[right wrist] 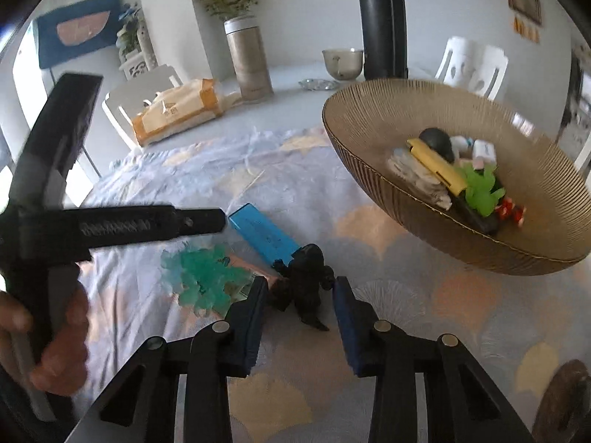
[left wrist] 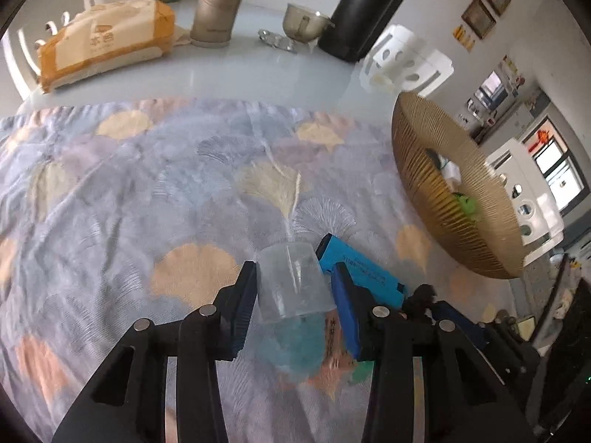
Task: Organize rigid objects
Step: 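Grasp the clear plastic cup with the left tool while the right tool grasps the black dinosaur, then carry the cup with the left tool while the right tool carries the dinosaur over the bowl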
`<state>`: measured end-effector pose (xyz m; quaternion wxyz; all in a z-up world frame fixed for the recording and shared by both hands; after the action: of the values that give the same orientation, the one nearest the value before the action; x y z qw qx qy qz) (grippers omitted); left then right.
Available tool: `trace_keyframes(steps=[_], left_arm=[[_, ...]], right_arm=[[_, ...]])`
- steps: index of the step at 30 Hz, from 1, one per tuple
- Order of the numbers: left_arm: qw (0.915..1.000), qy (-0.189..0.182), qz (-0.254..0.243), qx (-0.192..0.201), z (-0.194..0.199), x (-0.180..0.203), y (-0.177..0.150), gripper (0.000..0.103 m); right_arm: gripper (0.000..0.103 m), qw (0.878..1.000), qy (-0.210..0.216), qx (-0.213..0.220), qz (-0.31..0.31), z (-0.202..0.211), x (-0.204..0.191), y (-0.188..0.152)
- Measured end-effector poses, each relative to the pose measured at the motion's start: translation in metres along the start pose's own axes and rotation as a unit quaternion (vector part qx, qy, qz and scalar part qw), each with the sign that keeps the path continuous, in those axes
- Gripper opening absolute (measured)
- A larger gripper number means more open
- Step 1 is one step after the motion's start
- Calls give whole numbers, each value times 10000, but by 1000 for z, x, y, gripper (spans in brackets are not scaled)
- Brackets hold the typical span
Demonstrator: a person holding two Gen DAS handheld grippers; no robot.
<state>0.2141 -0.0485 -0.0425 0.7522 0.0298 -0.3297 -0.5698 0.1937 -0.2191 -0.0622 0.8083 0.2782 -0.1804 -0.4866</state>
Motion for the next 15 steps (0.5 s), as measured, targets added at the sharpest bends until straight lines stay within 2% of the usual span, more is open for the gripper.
trace_keyframes(steps=[4, 9, 15], left_arm=[[9997, -99, -56, 193, 33, -5, -12, 35], [9990, 11, -153, 426, 65, -19, -44, 34], [9996, -128, 85, 227, 79, -51, -93, 34]], right_arm=[[33, 9998, 135, 62, -165, 12, 0, -7], [32, 9978, 457, 318, -353, 44, -7, -22], [32, 9974, 689, 180, -144, 66, -26, -51]])
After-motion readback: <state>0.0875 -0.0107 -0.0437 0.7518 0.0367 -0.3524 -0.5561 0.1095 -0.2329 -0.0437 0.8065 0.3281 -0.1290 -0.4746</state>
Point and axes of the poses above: each gripper's, at about its wrist camera, not at the fingertips, and z roughly against the way its jaws point, x to its right, y to its top, the point moved 4 cm from there along -z, roughly the way its jaws point, and after that the axes turned 11 degrees about z, right-handed, at the moved point
